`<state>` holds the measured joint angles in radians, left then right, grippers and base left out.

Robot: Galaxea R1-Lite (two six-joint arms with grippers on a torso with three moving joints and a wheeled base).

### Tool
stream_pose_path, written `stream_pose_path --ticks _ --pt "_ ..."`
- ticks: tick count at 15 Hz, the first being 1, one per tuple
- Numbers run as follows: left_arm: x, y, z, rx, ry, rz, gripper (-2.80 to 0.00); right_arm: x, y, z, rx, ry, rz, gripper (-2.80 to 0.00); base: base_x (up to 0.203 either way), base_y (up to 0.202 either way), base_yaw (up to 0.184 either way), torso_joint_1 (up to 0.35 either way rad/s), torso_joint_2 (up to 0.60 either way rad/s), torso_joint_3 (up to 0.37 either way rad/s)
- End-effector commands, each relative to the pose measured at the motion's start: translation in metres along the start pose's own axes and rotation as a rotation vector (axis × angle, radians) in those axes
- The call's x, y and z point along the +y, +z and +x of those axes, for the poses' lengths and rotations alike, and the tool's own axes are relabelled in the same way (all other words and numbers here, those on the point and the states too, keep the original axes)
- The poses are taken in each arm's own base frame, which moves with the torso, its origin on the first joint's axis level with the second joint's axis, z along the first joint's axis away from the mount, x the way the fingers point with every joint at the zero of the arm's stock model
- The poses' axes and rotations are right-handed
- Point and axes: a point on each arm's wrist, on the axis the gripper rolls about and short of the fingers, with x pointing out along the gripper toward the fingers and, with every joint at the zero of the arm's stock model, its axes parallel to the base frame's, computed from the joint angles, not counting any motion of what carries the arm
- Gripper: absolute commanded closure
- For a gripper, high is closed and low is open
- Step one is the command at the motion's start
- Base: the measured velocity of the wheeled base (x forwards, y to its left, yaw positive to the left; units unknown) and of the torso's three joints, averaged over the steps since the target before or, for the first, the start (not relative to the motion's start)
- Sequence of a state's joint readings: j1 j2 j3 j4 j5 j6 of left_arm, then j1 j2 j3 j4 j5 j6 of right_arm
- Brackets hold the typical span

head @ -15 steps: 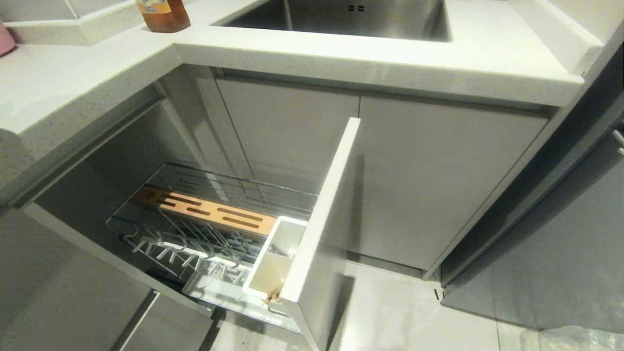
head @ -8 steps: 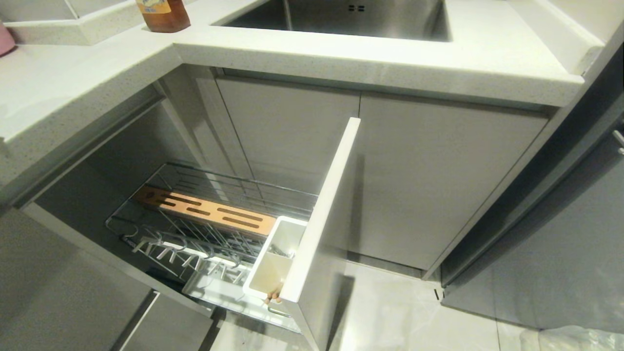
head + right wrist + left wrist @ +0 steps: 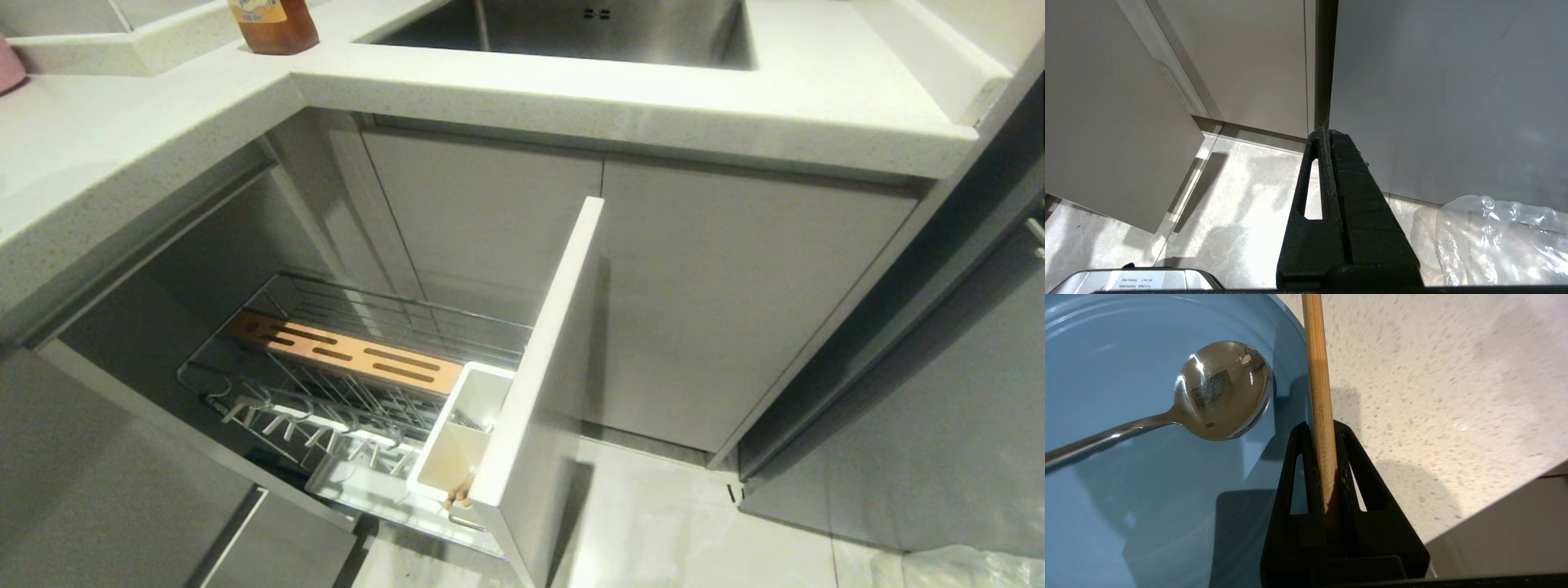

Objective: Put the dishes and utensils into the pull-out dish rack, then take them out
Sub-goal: Pick up the chopsticks and place it in the cupboard

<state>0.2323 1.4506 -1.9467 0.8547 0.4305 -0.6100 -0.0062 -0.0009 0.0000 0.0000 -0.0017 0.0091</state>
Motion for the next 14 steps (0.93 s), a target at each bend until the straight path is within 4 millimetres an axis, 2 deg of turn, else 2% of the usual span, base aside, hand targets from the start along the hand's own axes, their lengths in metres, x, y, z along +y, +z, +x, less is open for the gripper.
stream_pose_path --ticks 1,4,7,11,14 --pt "-0.006 -0.009 0.021 0.048 0.033 0.025 0.0 0.0 0.0 0.0 0.001 0.0 0.0 0.0 0.0 0.0 0.0 0.0 0.0 0.0" --pt "-0.012 -0.018 0.041 0.091 0.058 0.053 0.0 0.0 0.0 0.0 0.001 0.0 0.0 0.0 0.0 0.0 0.0 0.0 0.0 0.0" --pt "-0.013 -0.02 0.046 0.103 0.066 0.064 0.0 0.0 0.0 0.0 0.001 0.0 0.0 0.0 0.0 0.0 0.0 0.0 0.0 0.0" --pt "-0.011 -0.017 0.039 0.087 0.057 0.055 0.0 0.0 0.0 0.0 0.001 0.0 0.0 0.0 0.0 0.0 0.0 0.0 0.0 0.0" --pt "-0.007 -0.01 0.023 0.053 0.035 0.036 0.0 0.0 0.0 0.0 0.001 0.0 0.0 0.0 0.0 0.0 0.0 0.0 0.0 0.0"
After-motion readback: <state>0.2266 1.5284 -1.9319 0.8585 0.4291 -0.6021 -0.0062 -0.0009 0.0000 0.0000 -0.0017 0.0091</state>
